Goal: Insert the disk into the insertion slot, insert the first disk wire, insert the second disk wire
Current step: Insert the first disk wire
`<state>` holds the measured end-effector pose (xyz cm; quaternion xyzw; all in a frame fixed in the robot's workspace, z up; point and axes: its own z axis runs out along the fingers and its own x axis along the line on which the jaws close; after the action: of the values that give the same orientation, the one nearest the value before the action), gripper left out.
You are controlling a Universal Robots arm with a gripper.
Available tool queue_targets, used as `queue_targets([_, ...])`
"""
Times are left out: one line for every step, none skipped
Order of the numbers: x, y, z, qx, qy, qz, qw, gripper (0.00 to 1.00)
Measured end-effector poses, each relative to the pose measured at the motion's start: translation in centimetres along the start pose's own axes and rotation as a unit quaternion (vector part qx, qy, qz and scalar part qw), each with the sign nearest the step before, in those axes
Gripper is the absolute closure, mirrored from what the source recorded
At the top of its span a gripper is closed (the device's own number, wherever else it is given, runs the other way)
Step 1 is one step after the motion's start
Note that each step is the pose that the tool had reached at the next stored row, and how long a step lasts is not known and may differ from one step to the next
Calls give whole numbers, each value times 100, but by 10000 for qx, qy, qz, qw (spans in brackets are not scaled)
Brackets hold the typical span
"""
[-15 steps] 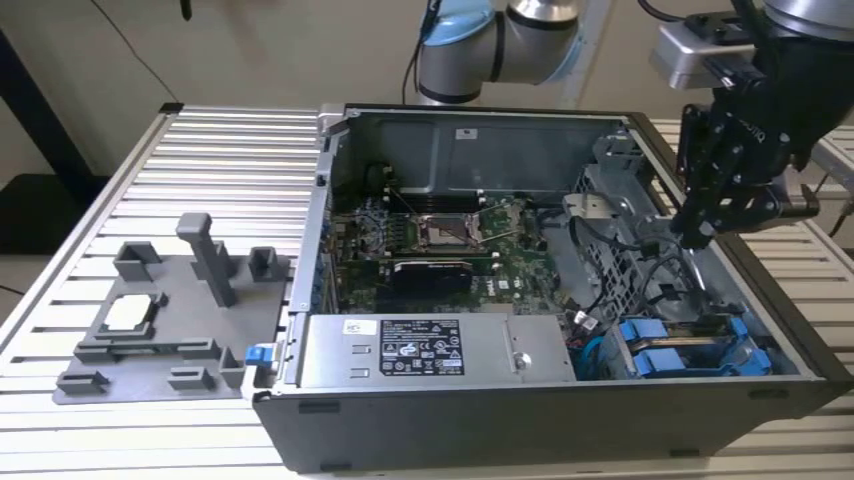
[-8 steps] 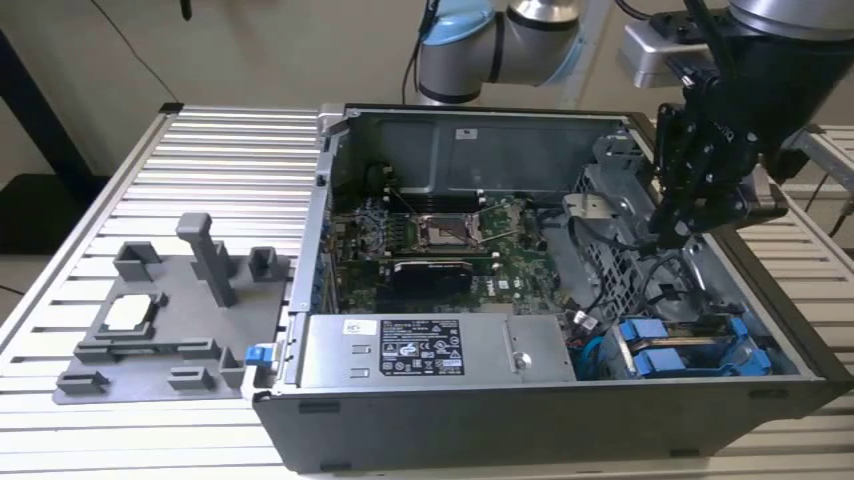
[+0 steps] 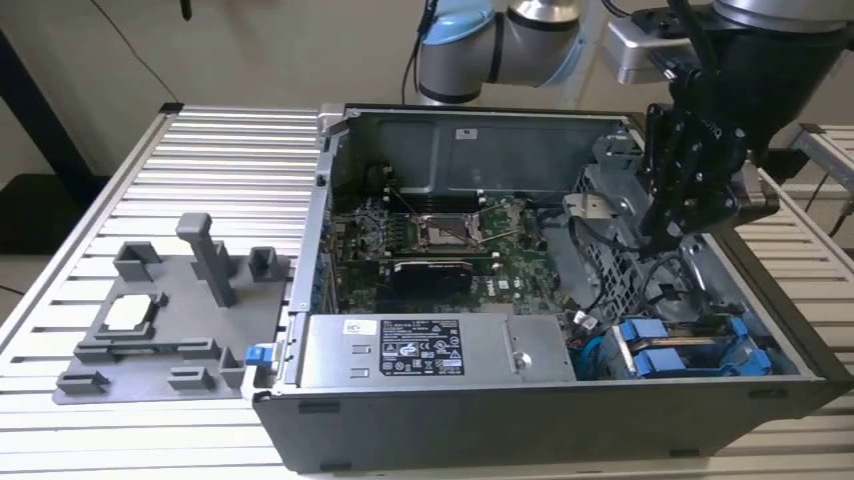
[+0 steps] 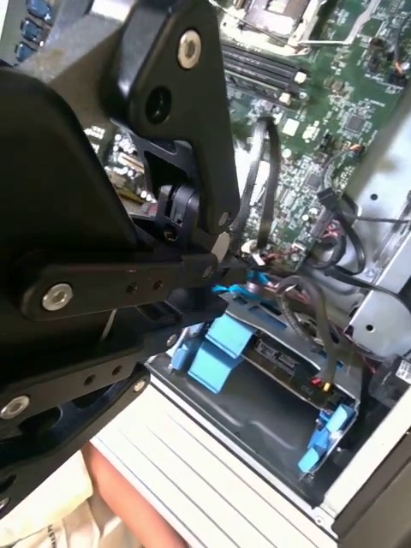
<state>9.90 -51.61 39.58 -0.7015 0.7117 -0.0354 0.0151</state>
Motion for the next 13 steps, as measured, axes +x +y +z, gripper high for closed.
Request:
queue_targets([0,0,-4,1,50,-6,10000,73])
queue_targets([0,3,-4,2,119,-19,9999,73])
queue_targets([0,10,-4,5,203,-52,9998,73])
queue_targets([0,17,-4,6,261,-84,9996,73])
queue_targets([-4,24,-2,9,289,-116,9995,73])
queue_targets([-13,30,0,10,292,-149,9995,73])
queue_targets([-27,36,2,12,291,-178,9994,73])
queue_targets([-39,41,4,15,290,-205,9994,73])
queue_targets([-44,46,4,18,287,-228,9993,73])
queue_targets([-48,52,4,21,286,-250,9993,73])
queue_targets([-52,57,3,25,284,-272,9992,73])
queue_targets([-55,64,2,31,281,-294,9992,73])
queue_targets([-54,71,1,38,271,-309,9991,73])
